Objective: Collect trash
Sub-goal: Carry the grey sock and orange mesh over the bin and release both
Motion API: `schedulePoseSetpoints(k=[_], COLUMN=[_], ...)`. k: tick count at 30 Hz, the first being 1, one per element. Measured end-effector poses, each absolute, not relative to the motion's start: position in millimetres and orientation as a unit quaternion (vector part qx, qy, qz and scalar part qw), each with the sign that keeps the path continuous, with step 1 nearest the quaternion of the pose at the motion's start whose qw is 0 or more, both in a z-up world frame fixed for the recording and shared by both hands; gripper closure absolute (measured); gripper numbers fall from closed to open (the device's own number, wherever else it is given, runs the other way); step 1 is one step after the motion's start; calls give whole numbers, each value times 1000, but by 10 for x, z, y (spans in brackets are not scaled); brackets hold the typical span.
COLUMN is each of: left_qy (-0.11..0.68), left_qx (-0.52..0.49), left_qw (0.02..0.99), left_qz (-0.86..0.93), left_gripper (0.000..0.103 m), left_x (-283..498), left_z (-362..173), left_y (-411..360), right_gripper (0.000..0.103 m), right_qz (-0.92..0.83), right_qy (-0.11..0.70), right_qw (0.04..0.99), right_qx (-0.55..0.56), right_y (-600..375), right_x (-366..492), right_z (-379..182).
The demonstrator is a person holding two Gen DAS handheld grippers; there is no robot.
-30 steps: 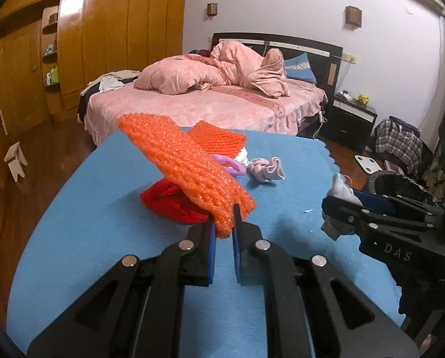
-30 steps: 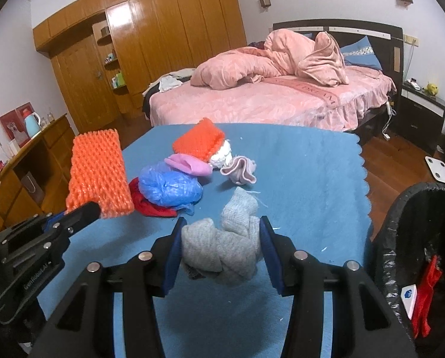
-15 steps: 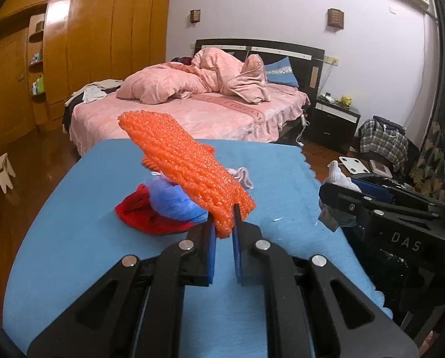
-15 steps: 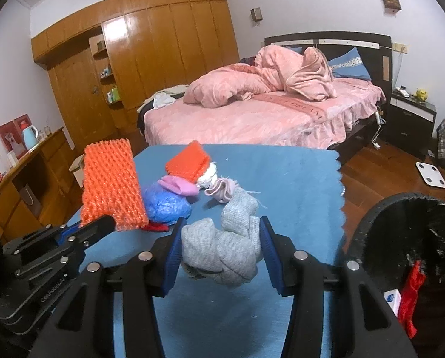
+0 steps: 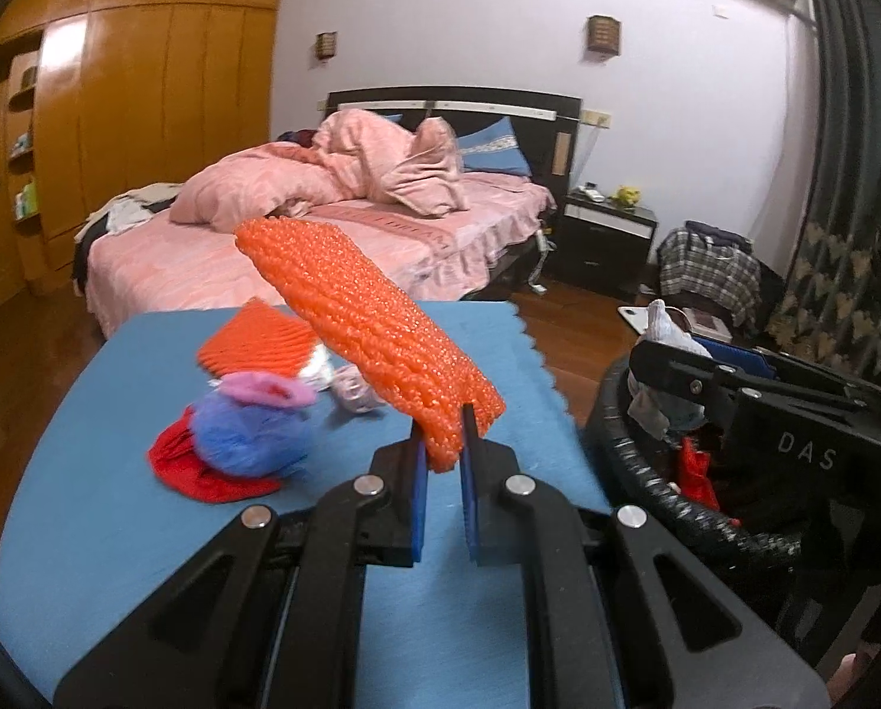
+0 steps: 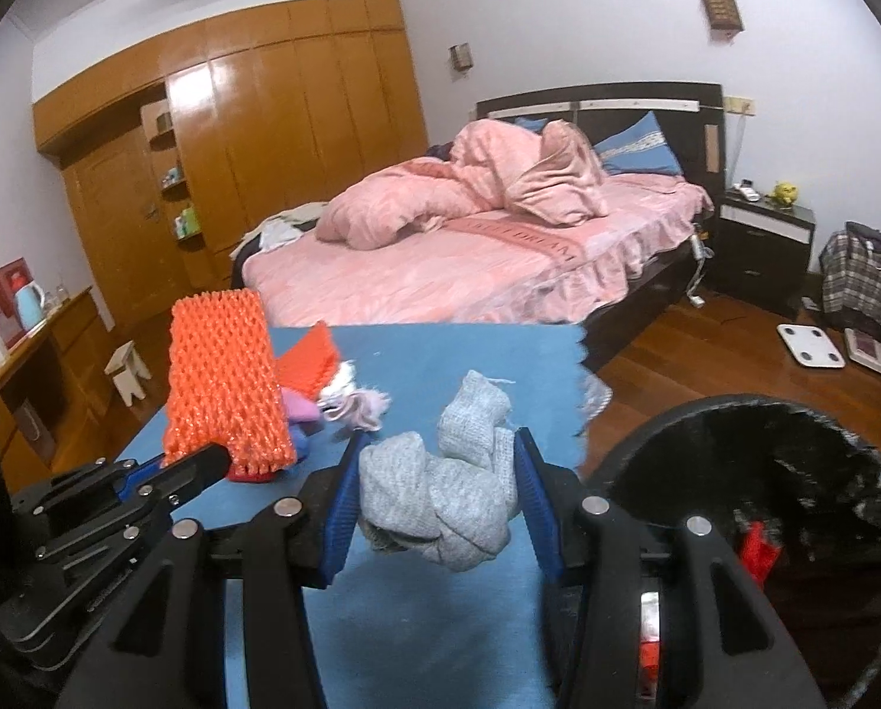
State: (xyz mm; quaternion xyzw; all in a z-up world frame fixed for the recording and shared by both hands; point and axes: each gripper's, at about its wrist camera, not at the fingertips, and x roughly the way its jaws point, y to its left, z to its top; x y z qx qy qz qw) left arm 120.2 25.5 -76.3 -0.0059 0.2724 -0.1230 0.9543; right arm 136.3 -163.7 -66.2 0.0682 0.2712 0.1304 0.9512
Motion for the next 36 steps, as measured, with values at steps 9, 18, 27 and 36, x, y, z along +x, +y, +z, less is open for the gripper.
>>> schedulePoseSetpoints(k=[9,18,27,36], left_qy=[258,255,270,288], left_qx=[11,28,38,38], left_qw=[949,934,913,896], left_qz=[-183,-248,-304,-334], left_gripper=[94,94,94,80], left_x=[1214,1253,1339,1457], left_z=[-671,-691,-842,-997], left_y=[-281,-886,-1422,-1714], right_gripper=[55,55,54,43], right_qz=[77,14,-39,-74], right_qy=[263,256,256,266], right_qw=[959,962,960,955], right_qx=[76,88,103,111], right_y=[-2207,-2838,-3357,-3654], right_x=[1280,1126,997,897], right_z=[-617,-620,-680,-788])
